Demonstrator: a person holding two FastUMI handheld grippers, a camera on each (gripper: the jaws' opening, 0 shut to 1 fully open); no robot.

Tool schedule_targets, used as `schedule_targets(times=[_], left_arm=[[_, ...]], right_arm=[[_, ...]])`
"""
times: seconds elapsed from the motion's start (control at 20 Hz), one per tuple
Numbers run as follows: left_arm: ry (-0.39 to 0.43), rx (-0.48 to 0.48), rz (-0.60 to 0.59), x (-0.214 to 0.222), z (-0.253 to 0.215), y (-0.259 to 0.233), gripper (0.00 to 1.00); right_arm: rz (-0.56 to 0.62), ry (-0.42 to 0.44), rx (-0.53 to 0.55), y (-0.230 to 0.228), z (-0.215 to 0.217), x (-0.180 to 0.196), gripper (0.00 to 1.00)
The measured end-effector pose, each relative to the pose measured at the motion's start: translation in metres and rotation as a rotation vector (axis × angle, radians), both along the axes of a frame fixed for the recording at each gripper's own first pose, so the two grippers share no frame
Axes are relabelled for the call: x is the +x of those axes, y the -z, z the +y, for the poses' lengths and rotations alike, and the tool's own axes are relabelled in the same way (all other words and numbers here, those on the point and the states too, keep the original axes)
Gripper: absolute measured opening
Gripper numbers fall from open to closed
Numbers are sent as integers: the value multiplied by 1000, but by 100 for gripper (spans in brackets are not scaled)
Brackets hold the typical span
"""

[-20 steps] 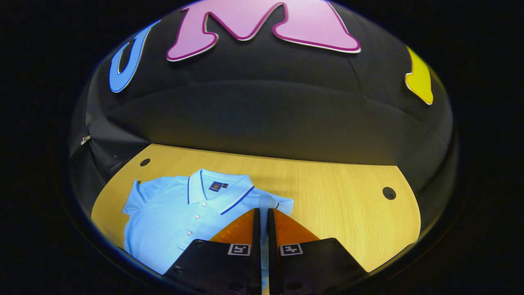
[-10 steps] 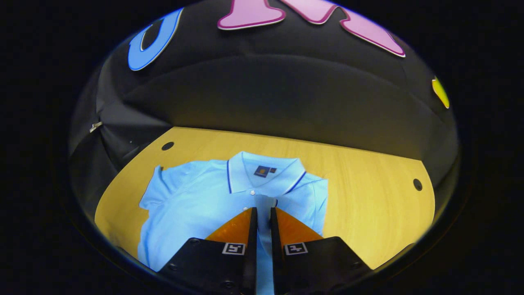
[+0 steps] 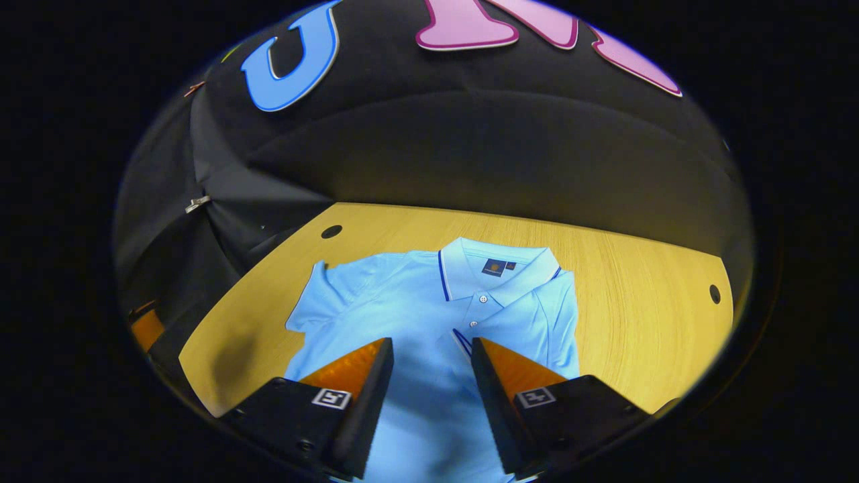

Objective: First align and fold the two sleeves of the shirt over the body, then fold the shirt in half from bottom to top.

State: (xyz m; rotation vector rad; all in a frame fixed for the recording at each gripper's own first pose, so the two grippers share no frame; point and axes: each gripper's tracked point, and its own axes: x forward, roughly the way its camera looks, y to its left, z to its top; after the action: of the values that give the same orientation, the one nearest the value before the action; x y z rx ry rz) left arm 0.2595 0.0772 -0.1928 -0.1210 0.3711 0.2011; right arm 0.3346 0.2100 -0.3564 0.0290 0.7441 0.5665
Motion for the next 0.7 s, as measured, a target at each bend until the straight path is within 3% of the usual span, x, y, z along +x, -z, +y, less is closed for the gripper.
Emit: schedule_targets(times=[0.05,0.1,0.15,0.5,0.7], left_arm=[[14,-1,3,17,0,4,97],[23,-10,9,32,0,9,97],[30,-22,20,47,1,17,97],[30,38,74,131,35,68,97],[5,17,105,168,54,93,97]], right_arm=[[-12,3,-1,-6,-8,-3,90],[-25,7,-1,-12,-18,-6,89],[-38,17,-4,-18,-29,-10,99],[-103,160,-72,-43,-151,-26,99],[-35,307,-98,-32,-229,-44,99]])
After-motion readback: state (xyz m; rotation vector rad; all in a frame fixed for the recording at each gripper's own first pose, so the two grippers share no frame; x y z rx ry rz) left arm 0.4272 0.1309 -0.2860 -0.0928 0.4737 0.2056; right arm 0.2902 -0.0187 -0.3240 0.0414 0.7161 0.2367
